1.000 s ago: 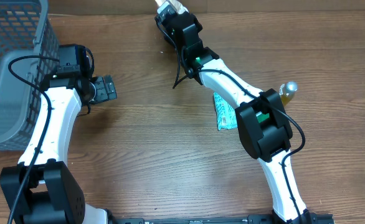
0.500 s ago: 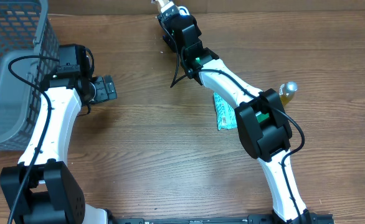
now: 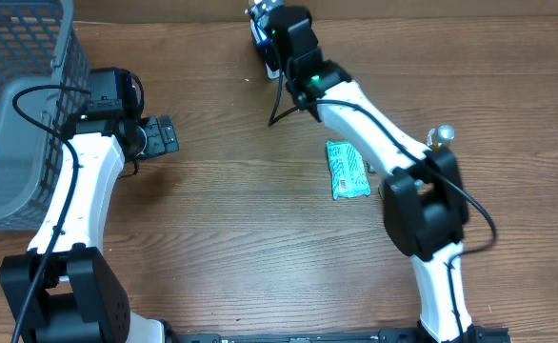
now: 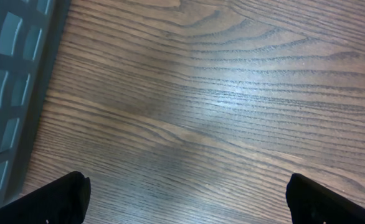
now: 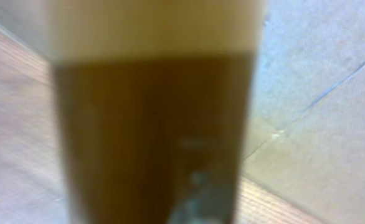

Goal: Scan the item barcode

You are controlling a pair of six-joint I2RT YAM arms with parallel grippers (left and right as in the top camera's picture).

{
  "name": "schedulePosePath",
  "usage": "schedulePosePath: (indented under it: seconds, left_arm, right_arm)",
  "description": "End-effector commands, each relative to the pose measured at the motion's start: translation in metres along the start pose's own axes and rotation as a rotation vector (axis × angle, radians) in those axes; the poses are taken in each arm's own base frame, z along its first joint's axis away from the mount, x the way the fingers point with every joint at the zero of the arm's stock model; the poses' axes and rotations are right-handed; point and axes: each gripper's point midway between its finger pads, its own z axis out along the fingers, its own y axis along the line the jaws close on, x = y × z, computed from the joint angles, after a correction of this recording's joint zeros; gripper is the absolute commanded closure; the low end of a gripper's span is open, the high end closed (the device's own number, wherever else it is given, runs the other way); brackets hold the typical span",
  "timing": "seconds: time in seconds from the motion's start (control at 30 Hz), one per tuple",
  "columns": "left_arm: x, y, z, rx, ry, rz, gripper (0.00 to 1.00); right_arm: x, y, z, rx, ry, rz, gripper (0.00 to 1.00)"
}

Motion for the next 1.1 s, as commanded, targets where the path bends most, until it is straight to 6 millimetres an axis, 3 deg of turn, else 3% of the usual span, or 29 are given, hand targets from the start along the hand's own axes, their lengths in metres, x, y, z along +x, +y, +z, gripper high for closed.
schedulePosePath:
  seconds: [0.0, 0.1, 0.23, 0.37, 0.5, 0.83, 0.93, 1.0, 1.07]
  left_arm:
    - [-0.004, 0.0, -0.003, -0.004, -0.014, 0.005, 0.0]
    - [-0.004, 0.0, -0.003, -0.004, -0.014, 0.005, 0.0]
    - [-0.004, 0.0, -0.003, -0.004, -0.014, 0.005, 0.0]
    - [-0.004, 0.0, -0.003, -0.004, -0.014, 0.005, 0.0]
    - [-0.004, 0.0, -0.003, -0.004, -0.014, 0.005, 0.0]
    - [-0.004, 0.0, -0.003, -0.004, -0.014, 0.005, 0.0]
    - [-0.004, 0.0, -0.003, -0.004, -0.014, 0.005, 0.0]
    - [-0.004, 0.0, -0.003, -0.004, -0.014, 0.005, 0.0]
    - [-0.004, 0.0, -0.003, -0.004, -0.014, 0.005, 0.01]
  right_arm:
    - [-0.042, 0.003, -0.046, -0.167, -0.055, 0.182, 0.96]
    - [-0.017, 0.03, -0.065, -0.373, 0.091, 0.306, 0.96]
    - [0.033, 0.067, -0.095, -0.632, 0.357, 0.43, 0.96]
    - [0.091, 0.076, -0.121, -0.641, 0.643, 0.474, 0.96]
    - [0.133, 0.076, -0.139, -0.596, 0.818, 0.45, 0.96]
    - [0.184, 0.07, -0.142, -0.521, 0.931, 0.348, 0.92]
    - [0.193, 0.069, -0.143, -0.505, 0.952, 0.341, 0.73]
    - [0.2, 0.064, -0.142, -0.469, 0.963, 0.322, 0.72]
    - [0.206, 0.056, -0.139, -0.417, 0.969, 0.295, 0.62]
